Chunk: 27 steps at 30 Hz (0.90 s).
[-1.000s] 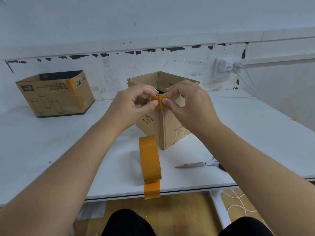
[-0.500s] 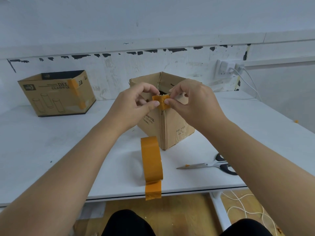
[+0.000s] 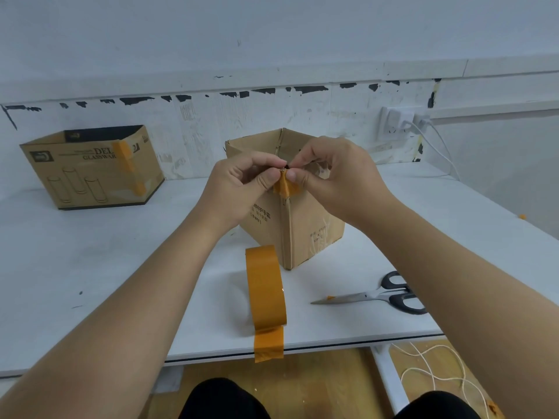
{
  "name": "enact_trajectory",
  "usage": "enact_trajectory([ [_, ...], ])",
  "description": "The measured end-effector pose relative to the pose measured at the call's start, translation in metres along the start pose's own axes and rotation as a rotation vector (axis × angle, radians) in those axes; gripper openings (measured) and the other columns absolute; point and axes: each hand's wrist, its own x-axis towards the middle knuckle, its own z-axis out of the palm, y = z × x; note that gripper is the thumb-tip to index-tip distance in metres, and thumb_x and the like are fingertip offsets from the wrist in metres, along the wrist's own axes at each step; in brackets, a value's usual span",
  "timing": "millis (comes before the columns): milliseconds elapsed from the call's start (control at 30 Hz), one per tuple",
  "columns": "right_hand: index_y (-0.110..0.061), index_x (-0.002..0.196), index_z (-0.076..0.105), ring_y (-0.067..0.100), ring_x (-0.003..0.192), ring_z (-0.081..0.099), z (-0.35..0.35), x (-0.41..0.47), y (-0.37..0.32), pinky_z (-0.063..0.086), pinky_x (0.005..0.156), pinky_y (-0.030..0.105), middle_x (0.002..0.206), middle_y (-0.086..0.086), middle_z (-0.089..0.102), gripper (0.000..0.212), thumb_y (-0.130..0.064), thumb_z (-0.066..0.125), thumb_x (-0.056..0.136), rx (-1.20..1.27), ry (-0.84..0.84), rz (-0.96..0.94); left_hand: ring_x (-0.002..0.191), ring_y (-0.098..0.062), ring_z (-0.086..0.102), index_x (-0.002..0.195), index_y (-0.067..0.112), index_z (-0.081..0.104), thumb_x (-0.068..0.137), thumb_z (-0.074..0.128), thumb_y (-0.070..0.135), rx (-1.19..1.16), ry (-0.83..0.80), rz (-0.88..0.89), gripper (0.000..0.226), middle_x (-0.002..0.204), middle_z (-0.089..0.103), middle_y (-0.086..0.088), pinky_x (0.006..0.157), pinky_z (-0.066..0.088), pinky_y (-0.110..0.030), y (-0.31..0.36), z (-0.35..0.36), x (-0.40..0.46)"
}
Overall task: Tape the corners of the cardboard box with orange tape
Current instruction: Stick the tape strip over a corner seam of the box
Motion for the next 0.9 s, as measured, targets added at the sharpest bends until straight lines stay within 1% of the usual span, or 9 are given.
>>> enact_trajectory([
  [67, -0.029, 0.083, 0.068, -0.006, 0.082, 0.052, -0.001, 0.001, 0.001, 0.036, 0.069, 0.005, 0.078, -0.021, 0.06, 0.004, -0.031, 0.071, 0.083, 0.013, -0.018, -0.008, 0.074, 0.003, 0.063, 0.099, 0.025, 0.065, 0.09, 0.06, 0.007, -0.019, 0.018, 0.002, 0.02, 0.082, 0.069, 0.022, 0.067, 0.047, -0.011, -0.002, 0.001, -0.002],
  [167, -0.03, 0.088, 0.067, -0.001, 0.086, 0.052, -0.004, 0.0, 0.006, 0.038, 0.074, 0.011, 0.084, -0.021, 0.062, 0.006, -0.027, 0.07, 0.085, 0.018, -0.061, -0.033, 0.081, 0.002, 0.062, 0.103, 0.027, 0.064, 0.091, 0.058, 0.007, -0.026, 0.003, -0.005, 0.024, 0.086, 0.069, 0.023, 0.071, 0.048, -0.013, -0.006, 0.0, -0.005],
  [267, -0.025, 0.097, 0.066, -0.002, 0.087, 0.045, 0.0, -0.004, 0.009, 0.033, 0.077, 0.006, 0.089, -0.02, 0.058, 0.013, -0.024, 0.069, 0.085, -0.024, -0.056, -0.076, 0.089, -0.002, 0.063, 0.11, 0.03, 0.062, 0.093, 0.056, 0.008, -0.017, -0.033, -0.018, 0.028, 0.092, 0.068, 0.021, 0.079, 0.049, -0.017, -0.008, 0.001, -0.007],
  [367, -0.023, 0.103, 0.063, 0.011, 0.092, 0.046, 0.003, -0.01, 0.011, 0.035, 0.08, 0.015, 0.096, -0.015, 0.057, 0.022, -0.024, 0.071, 0.083, -0.059, -0.043, -0.121, 0.095, -0.009, 0.062, 0.117, 0.035, 0.058, 0.093, 0.055, 0.013, 0.025, -0.053, -0.008, 0.033, 0.1, 0.066, 0.016, 0.084, 0.049, -0.022, -0.011, 0.002, -0.011],
  [433, -0.021, 0.105, 0.062, 0.016, 0.094, 0.048, 0.003, -0.012, 0.012, 0.038, 0.083, 0.024, 0.098, -0.013, 0.056, 0.027, -0.023, 0.073, 0.081, -0.072, -0.048, -0.144, 0.092, -0.012, 0.058, 0.12, 0.04, 0.055, 0.092, 0.055, 0.016, 0.085, -0.064, 0.008, 0.037, 0.105, 0.061, 0.015, 0.084, 0.048, -0.024, -0.012, 0.001, -0.013],
  [533, -0.018, 0.106, 0.061, 0.019, 0.094, 0.049, 0.004, -0.01, 0.012, 0.037, 0.081, 0.026, 0.1, -0.008, 0.059, 0.028, -0.022, 0.073, 0.081, -0.089, -0.044, -0.153, 0.089, -0.007, 0.051, 0.125, 0.043, 0.048, 0.091, 0.055, 0.014, 0.156, -0.093, 0.017, 0.045, 0.108, 0.053, 0.022, 0.083, 0.046, -0.02, -0.011, 0.001, -0.015],
  [667, -0.019, 0.107, 0.06, 0.021, 0.098, 0.049, 0.002, -0.011, 0.012, 0.04, 0.086, 0.031, 0.102, -0.011, 0.055, 0.03, -0.021, 0.074, 0.08, -0.09, -0.068, -0.158, 0.088, -0.007, 0.052, 0.129, 0.042, 0.043, 0.089, 0.057, 0.008, 0.188, -0.136, 0.022, 0.055, 0.119, 0.05, 0.019, 0.086, 0.049, -0.024, -0.008, -0.002, -0.018],
  [767, -0.021, 0.107, 0.06, 0.021, 0.099, 0.049, 0.002, -0.012, 0.011, 0.042, 0.086, 0.033, 0.102, -0.011, 0.056, 0.03, -0.023, 0.074, 0.08, -0.081, -0.059, -0.149, 0.089, -0.009, 0.054, 0.13, 0.04, 0.044, 0.089, 0.058, 0.016, 0.133, -0.121, -0.006, 0.05, 0.118, 0.053, 0.017, 0.085, 0.049, -0.021, -0.008, -0.002, -0.018],
  [900, -0.022, 0.107, 0.06, 0.017, 0.098, 0.049, 0.0, -0.01, 0.013, 0.04, 0.085, 0.028, 0.101, -0.014, 0.054, 0.031, -0.031, 0.074, 0.081, -0.069, -0.069, -0.164, 0.083, -0.004, 0.052, 0.12, 0.045, 0.05, 0.087, 0.062, 0.026, 0.158, -0.06, 0.002, 0.04, 0.11, 0.055, 0.019, 0.078, 0.047, -0.016, -0.006, 0.001, -0.013],
])
